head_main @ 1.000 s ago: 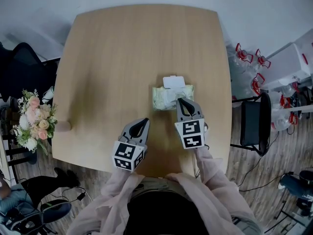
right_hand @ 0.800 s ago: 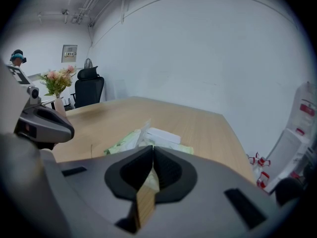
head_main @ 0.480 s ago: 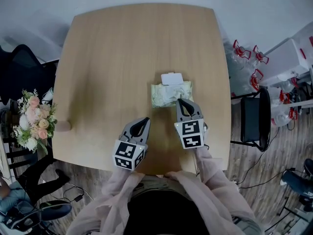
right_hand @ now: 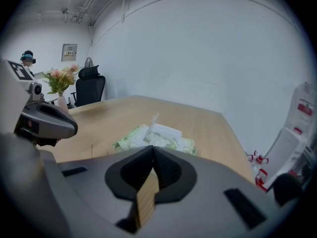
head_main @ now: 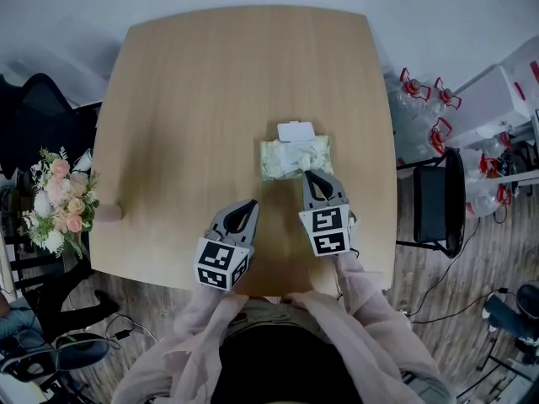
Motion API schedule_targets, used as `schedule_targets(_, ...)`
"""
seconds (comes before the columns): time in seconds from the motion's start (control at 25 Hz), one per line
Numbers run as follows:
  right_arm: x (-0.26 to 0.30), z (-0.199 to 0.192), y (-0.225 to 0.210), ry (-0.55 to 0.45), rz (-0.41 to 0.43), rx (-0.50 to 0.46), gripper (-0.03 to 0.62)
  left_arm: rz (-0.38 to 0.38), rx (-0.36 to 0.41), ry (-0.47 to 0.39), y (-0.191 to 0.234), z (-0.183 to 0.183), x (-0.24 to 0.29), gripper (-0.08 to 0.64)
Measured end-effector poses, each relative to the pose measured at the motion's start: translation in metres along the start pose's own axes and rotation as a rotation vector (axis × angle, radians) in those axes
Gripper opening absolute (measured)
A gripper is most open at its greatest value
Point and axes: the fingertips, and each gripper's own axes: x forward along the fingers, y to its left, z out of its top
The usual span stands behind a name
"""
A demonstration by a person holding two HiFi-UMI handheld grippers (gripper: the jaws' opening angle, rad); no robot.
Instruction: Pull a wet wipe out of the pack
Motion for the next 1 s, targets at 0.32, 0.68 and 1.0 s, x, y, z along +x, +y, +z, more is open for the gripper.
schedule_targets(0.32,-0.007,-0.003,0.004,0.001,-0.002,0.002,0.008,-0.006,0.005,0.001,-0.004,-0.001,-0.005,0.011)
schedule_targets(0.68,-0.016,-0.009,0.007,0.004,-0.016,0.012,0.008,-0.016,0.013,0.0,-0.008,-0.003,-0.01,0.011)
schedule_targets(1.0,-0.024,-0.013,0.01,0.006,-0.027,0.014,0.008,-0.023,0.02,-0.002,-0.012,-0.006,-0.016,0.011)
